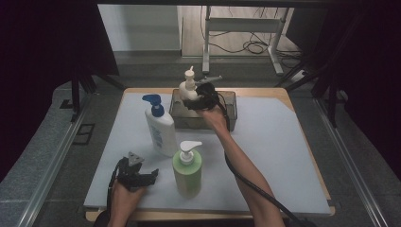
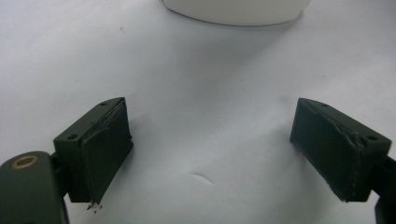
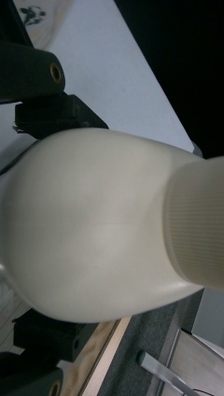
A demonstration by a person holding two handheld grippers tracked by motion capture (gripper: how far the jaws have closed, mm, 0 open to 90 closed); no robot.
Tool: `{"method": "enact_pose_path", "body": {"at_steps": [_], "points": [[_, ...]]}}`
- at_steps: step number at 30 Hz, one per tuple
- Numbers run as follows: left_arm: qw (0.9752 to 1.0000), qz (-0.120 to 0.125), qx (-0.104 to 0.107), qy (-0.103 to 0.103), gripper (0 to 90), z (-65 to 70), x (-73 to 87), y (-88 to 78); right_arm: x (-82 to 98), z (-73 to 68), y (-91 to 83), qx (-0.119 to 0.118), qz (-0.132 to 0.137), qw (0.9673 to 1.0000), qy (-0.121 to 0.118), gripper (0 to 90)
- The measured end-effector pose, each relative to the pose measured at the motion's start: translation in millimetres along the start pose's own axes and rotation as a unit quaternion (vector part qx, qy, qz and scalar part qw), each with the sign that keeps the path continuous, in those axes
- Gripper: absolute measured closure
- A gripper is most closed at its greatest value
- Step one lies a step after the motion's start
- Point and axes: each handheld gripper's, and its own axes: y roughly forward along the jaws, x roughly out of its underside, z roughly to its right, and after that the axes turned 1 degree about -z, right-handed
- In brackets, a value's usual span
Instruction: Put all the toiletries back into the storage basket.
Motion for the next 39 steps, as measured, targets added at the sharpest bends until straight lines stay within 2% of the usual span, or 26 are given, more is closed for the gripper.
{"method": "enact_pose_path", "body": {"at_steps": [8, 18, 23, 28, 36, 39], "points": [[1.0, 0.0, 0.0, 0.0, 11.7, -0.1, 0.0, 0.1, 9.2, -1.4, -16.1, -0.008, -0.01, 0.9996, -0.024, 27.3], [1.0, 0.001, 0.0, 0.0, 11.7, 0.0, 0.1, 0.1, 29.3, 7.9, -35.4, -0.015, -0.023, 0.9994, -0.022, 38.2], [1.0, 0.001, 0.0, 0.0, 11.7, 0.0, 0.1, 0.1, 38.2, 16.8, -39.1, -0.016, -0.036, 0.9991, -0.017, 48.3], [1.0, 0.001, 0.0, 0.0, 11.7, 0.0, 0.0, 0.1, 41.9, 23.4, -40.8, -0.002, -0.044, 0.999, -0.011, 63.1], [1.0, 0.001, 0.0, 0.0, 11.7, 0.0, 0.0, 0.1, 47.3, 33.8, -27.1, 0.007, -0.053, 0.9986, 0.002, 87.7], [1.0, 0.001, 0.0, 0.0, 11.7, 0.0, 0.0, 0.2, 48.7, 36.8, -19.1, 0.007, -0.058, 0.9982, 0.012, 89.8]]}}
